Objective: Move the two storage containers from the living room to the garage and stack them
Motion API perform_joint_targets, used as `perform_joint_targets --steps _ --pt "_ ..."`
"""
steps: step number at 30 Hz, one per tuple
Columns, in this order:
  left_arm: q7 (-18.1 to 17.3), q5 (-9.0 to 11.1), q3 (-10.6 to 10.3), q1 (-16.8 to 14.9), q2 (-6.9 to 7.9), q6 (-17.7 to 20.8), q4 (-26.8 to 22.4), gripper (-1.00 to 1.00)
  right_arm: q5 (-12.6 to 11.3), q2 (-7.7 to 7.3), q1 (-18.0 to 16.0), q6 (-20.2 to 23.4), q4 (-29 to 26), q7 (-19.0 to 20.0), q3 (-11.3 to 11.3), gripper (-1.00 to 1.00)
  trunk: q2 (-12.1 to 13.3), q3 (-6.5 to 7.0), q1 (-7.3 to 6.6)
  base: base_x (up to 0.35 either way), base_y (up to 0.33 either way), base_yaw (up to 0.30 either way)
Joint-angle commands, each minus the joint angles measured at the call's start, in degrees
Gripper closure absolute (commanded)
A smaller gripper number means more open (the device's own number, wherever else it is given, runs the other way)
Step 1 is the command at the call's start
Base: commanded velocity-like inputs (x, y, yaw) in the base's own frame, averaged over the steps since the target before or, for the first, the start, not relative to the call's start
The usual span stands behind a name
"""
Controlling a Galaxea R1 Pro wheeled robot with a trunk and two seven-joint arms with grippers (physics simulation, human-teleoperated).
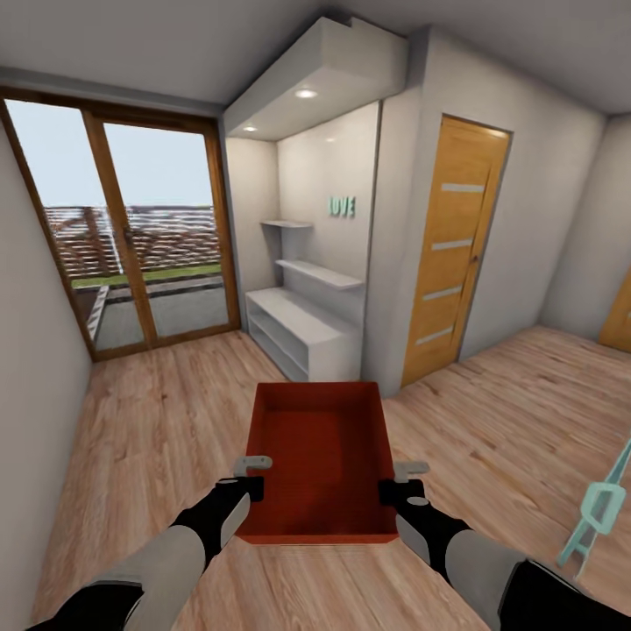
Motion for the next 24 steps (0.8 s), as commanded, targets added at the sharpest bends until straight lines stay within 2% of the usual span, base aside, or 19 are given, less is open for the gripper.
perform_joint_targets --steps 1,24 --pt "0.5 -1.2 0.1 0.0 2.22 0.5 -0.2 1.0 -0.5 -0.74 -0.1 -0.3 1.4 -0.4 -0.4 1.0 -0.1 -0.1 0.06 0.323 0.0 0.0" --pt "0.5 -1.2 0.1 0.0 2.25 0.5 -0.2 1.0 -0.5 -0.74 -0.1 -0.2 1.5 -0.4 -0.4 1.0 -0.1 -0.1 0.06 0.323 0.0 0.0"
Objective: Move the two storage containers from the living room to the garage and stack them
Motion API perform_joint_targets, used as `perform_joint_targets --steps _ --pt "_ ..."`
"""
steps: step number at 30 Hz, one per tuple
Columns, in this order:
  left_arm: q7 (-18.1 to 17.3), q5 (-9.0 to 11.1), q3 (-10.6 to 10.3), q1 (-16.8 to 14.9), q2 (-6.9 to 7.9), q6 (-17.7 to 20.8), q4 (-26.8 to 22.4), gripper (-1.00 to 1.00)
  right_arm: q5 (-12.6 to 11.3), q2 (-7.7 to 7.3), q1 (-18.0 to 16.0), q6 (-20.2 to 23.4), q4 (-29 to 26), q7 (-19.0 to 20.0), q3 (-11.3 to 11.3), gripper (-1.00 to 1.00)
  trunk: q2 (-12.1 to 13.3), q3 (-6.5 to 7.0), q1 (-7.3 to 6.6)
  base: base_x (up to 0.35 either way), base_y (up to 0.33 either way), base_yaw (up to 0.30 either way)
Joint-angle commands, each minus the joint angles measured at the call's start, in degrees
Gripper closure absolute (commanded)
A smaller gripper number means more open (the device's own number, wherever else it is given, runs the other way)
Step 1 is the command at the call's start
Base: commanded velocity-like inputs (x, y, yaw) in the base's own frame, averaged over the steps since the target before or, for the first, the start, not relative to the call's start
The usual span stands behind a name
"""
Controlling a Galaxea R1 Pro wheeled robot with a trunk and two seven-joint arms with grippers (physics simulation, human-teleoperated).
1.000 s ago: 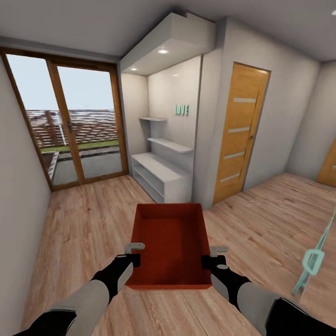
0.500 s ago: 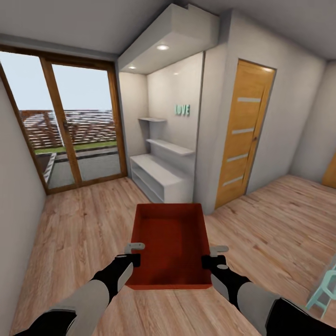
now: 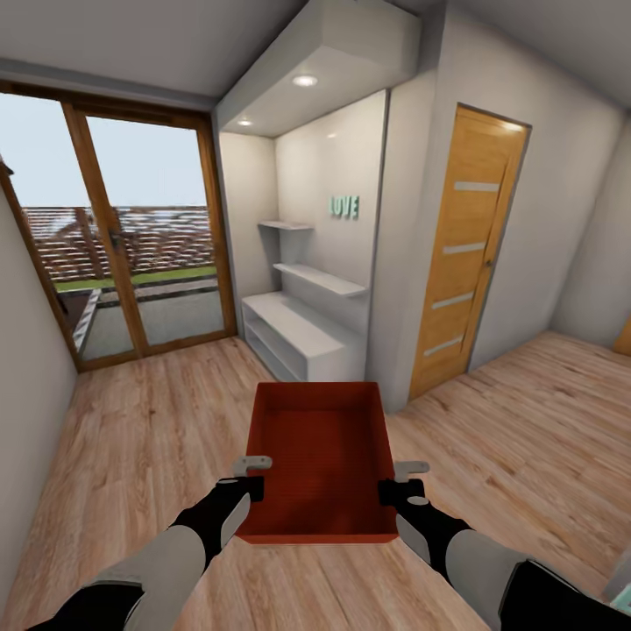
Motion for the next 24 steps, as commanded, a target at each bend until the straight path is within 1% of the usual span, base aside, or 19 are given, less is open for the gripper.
perform_joint_targets --steps 1,10,13,16,24 --pt "0.5 -1.1 0.0 0.0 2.32 0.5 -0.2 1.0 -0.6 -0.6 -0.1 -0.4 1.7 -0.3 -0.4 1.0 -0.1 -0.1 0.06 0.323 0.0 0.0" --pt "0.5 -1.1 0.1 0.0 2.31 0.5 -0.2 1.0 -0.6 -0.6 -0.1 -0.4 1.7 -0.4 -0.4 1.0 -0.1 -0.1 0.06 0.323 0.0 -0.002" --pt "0.5 -1.1 0.0 0.0 2.3 0.5 -0.2 1.0 -0.6 -0.6 -0.1 -0.4 1.8 -0.4 -0.4 1.0 -0.1 -0.1 0.06 0.323 0.0 -0.083" --pt "0.5 -1.1 0.1 0.0 2.33 0.5 -0.2 1.0 -0.6 -0.6 -0.1 -0.4 1.8 -0.4 -0.4 1.0 -0.1 -0.1 0.06 0.323 0.0 -0.198" --pt "0.5 -1.1 0.0 0.0 2.29 0.5 -0.2 1.0 -0.7 -0.6 -0.1 -0.4 1.8 -0.4 -0.4 1.0 -0.1 -0.1 0.06 0.323 0.0 -0.276"
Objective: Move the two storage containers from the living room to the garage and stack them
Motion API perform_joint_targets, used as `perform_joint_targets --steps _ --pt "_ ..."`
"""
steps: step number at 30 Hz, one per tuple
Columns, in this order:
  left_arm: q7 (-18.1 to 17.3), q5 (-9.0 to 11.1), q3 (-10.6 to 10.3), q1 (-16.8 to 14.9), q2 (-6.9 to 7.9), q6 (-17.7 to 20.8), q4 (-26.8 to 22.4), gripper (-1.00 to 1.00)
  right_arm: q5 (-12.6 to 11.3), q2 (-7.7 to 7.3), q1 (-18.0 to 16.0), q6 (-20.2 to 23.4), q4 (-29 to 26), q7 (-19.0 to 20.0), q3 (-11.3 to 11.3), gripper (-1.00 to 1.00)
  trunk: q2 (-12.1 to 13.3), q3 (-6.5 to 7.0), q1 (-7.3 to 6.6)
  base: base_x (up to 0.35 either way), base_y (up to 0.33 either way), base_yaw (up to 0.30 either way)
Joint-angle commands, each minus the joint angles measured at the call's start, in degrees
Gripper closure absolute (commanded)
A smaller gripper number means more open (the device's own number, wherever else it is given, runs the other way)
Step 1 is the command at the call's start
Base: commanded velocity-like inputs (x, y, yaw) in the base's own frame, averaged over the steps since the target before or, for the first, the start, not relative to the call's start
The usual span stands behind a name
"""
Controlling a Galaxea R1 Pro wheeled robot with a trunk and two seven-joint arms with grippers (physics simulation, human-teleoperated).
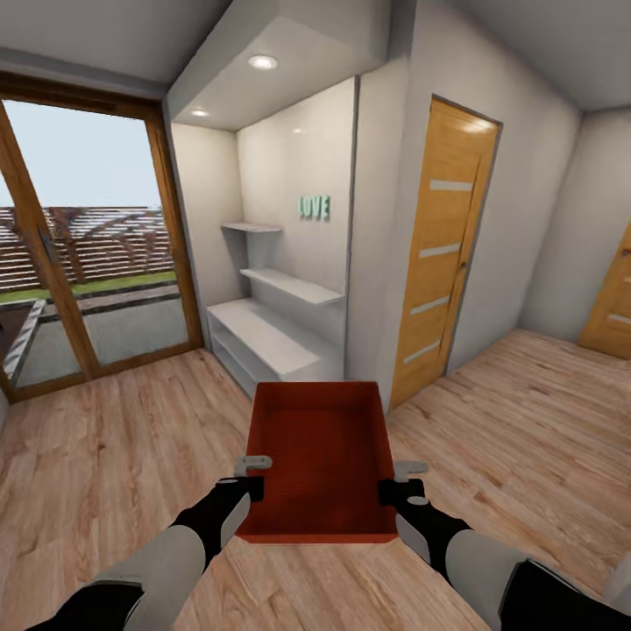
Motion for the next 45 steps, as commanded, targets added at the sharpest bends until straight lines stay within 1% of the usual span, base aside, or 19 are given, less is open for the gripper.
perform_joint_targets --steps 1,45 --pt "0.5 -1.2 0.1 0.0 2.27 0.5 -0.2 1.0 -0.5 -0.61 -0.1 -0.3 1.8 -0.3 -0.5 1.0 -0.1 -0.1 0.06 0.323 0.0 -0.282" --pt "0.5 -1.2 0.1 0.0 2.26 0.5 -0.2 1.0 -0.5 -0.61 -0.1 -0.3 1.8 -0.3 -0.5 1.0 -0.1 -0.1 0.06 0.323 0.0 -0.283"
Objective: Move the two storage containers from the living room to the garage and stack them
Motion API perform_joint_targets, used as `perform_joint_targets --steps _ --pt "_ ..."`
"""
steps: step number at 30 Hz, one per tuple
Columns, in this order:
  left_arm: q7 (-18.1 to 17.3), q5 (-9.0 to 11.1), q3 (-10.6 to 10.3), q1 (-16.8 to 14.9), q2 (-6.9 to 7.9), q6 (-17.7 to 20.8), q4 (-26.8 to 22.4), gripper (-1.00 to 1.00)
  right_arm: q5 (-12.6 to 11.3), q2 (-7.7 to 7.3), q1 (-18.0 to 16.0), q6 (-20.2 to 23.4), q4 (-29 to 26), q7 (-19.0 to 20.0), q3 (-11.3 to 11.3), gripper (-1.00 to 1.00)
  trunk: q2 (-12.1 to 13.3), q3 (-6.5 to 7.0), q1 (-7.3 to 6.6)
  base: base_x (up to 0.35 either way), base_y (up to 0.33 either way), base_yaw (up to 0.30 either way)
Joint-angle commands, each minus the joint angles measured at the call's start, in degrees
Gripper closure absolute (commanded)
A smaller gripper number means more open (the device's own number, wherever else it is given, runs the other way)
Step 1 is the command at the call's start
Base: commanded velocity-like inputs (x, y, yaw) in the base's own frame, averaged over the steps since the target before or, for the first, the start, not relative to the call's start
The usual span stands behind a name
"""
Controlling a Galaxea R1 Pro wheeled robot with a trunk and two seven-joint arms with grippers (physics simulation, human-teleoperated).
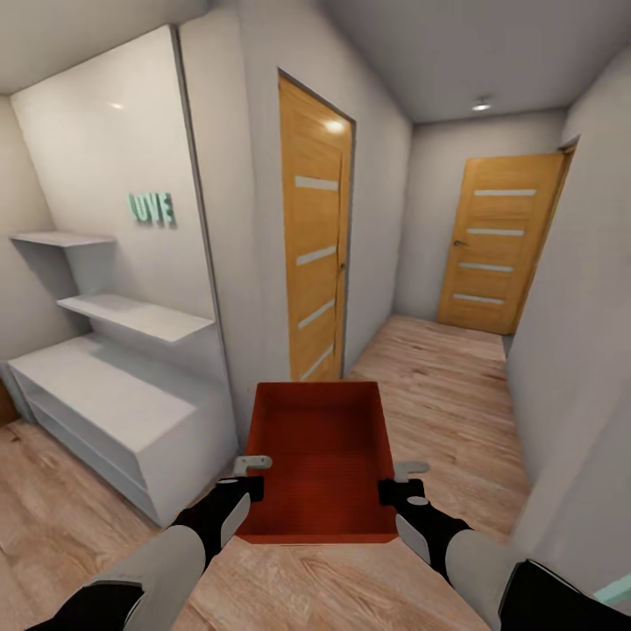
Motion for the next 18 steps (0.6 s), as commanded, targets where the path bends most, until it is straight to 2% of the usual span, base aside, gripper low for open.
perform_joint_targets --steps 1,18 --pt "0.5 -1.2 0.1 0.0 2.28 0.5 -0.2 1.0 -0.5 -0.62 -0.1 -0.3 1.8 -0.3 -0.5 1.0 -0.1 -0.1 0.06 0.323 0.0 -0.283" --pt "0.5 -1.2 0.1 0.0 2.31 0.5 -0.2 1.0 -0.5 -0.62 -0.1 -0.3 1.8 -0.3 -0.5 1.0 -0.1 -0.1 0.06 0.323 0.0 -0.283"
